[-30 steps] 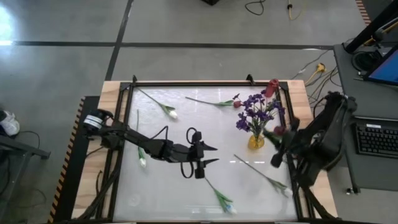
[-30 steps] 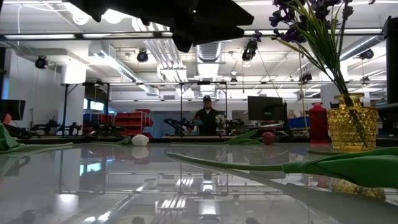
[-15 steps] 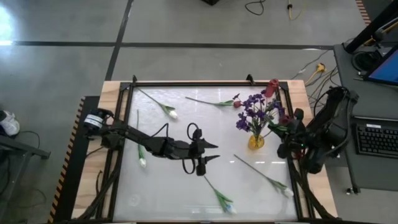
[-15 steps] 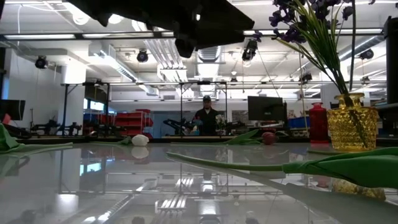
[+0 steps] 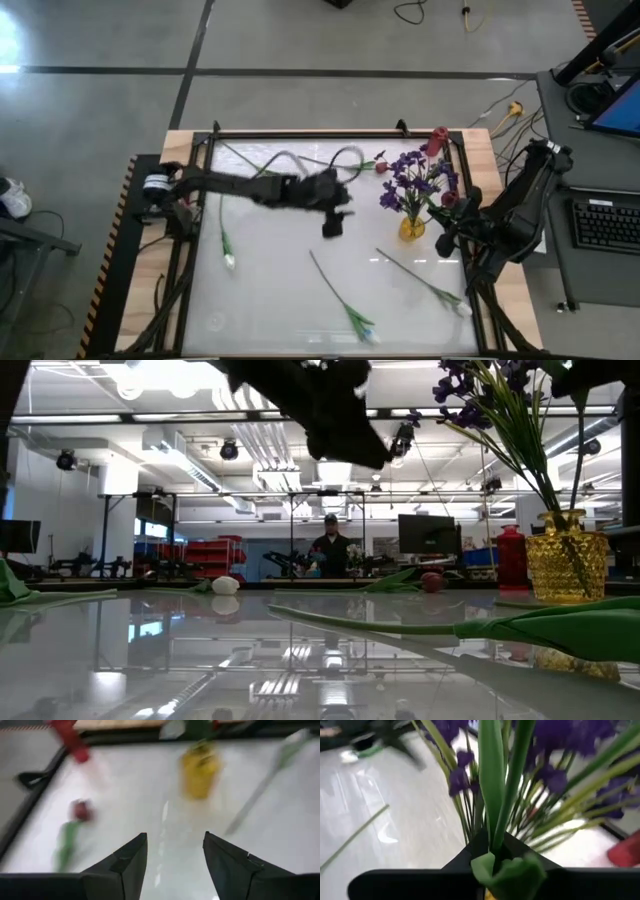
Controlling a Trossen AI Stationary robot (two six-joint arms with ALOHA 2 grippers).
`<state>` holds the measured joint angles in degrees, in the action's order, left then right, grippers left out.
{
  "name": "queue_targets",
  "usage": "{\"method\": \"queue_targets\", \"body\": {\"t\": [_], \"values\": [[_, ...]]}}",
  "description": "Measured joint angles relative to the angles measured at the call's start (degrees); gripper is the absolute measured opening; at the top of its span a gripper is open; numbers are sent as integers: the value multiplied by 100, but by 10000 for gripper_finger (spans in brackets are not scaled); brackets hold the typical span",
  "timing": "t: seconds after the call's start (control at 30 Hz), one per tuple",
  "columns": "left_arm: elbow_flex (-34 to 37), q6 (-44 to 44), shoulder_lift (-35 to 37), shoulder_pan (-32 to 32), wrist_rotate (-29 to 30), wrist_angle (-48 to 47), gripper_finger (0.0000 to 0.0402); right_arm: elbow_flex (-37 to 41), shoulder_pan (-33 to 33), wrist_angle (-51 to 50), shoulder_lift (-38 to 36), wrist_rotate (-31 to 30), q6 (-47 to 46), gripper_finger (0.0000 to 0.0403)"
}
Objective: Sort flowers into vase by color
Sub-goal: Put the top red flower into the yellow vase
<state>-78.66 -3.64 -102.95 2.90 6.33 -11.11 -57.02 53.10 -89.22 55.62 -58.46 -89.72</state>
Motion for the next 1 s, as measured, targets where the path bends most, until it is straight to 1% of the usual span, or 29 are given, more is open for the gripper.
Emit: {"method": "queue_targets", "body": {"t": [0.07,0.13,0.27,0.4,0.53,0.67,0.77,0.9,1.0], "values": [[-427,-233,-178,336,-1,-626,196,39,0,22,25,196,-84,36],[-808,-479,-368,655,-167,-987,213,68,0,49,78,386,-116,51],[-1418,-767,-894,1239,-894,-1675,242,89,0,163,200,692,-122,94],[-1926,-1125,-1391,1689,-1363,-2382,251,53,0,156,320,904,-187,146],[-2305,-1612,-1767,1976,-1484,-2828,241,-252,2,133,376,929,-6,196],[-2549,-2035,-2111,2207,-1505,-3327,225,-798,2,120,376,942,544,239],[-2615,-2268,-2216,2382,-1502,-3403,213,-1183,2,119,376,938,876,268],[-2550,-2457,-2254,2635,-1497,-3619,196,-1446,6,121,376,944,988,298],[-2519,-2581,-2252,2879,-1454,-4074,185,-1494,28,123,380,949,991,311]]}}
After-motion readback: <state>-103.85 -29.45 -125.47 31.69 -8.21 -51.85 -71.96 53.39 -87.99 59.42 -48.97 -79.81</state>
